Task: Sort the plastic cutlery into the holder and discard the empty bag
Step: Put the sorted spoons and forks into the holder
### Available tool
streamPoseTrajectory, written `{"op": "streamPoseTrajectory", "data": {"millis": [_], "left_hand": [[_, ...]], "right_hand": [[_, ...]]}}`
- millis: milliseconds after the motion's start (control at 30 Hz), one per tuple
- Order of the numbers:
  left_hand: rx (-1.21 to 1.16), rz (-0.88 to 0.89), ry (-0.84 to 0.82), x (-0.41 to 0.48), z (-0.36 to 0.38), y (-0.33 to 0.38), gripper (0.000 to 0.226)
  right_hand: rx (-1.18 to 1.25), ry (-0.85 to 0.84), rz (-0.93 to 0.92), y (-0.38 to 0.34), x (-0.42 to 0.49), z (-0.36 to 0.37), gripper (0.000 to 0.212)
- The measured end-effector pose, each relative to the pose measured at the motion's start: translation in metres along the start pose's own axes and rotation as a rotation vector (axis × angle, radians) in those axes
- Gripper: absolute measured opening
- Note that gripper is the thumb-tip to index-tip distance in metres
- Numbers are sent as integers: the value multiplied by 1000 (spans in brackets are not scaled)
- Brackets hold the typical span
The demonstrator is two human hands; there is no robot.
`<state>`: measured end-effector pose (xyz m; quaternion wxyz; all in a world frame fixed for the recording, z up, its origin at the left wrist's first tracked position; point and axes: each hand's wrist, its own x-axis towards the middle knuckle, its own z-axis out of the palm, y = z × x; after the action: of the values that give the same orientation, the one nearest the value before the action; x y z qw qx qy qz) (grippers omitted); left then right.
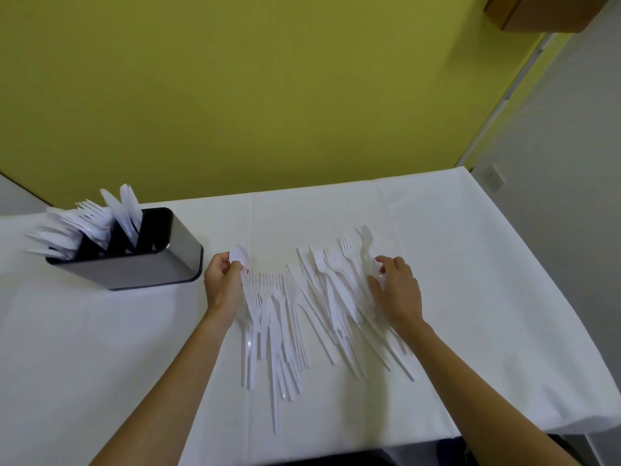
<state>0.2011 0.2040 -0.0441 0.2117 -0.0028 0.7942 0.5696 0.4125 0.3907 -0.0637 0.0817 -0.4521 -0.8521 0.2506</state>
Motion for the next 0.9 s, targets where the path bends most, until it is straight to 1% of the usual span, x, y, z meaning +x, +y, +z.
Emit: {"op": "streamPoseTrajectory", "data": {"millis": [67,100,200,267,333,400,533,600,700,800,900], "left_hand": [[2,-6,16,-2,-9,-3,14],[13,-9,23,-3,-13,-4,14],[69,-7,6,-13,-24,-9,13],[125,5,-40,-19,-28,-11,12],[176,16,-88,-25,-31,-12,11],[196,25,-116,-30,-33,-12,12],[174,69,-125,-38,-36,-14,17],[176,73,-165,-39,-37,-14,18],[239,76,-229,-39,-36,-13,21],[267,62,-285,-37,-33,-17,19],[275,65,-342,-38,-27,-16,15]], "right_hand": [[-32,48,-79,-8,-4,1,42],[-26,44,-133,-14,-8,2,41],[-70,-33,-355,-30,-26,14,40],[-152,-70,-440,-34,-34,23,45],[-178,-99,-434,-34,-34,28,47],[-165,-108,-398,-32,-30,26,44],[-160,-53,-314,-22,-23,15,32],[-199,-29,-306,-16,-21,10,29],[-215,0,-280,-7,-22,4,28],[-237,56,-231,3,-26,1,25],[-216,29,-276,7,-32,0,28]]}}
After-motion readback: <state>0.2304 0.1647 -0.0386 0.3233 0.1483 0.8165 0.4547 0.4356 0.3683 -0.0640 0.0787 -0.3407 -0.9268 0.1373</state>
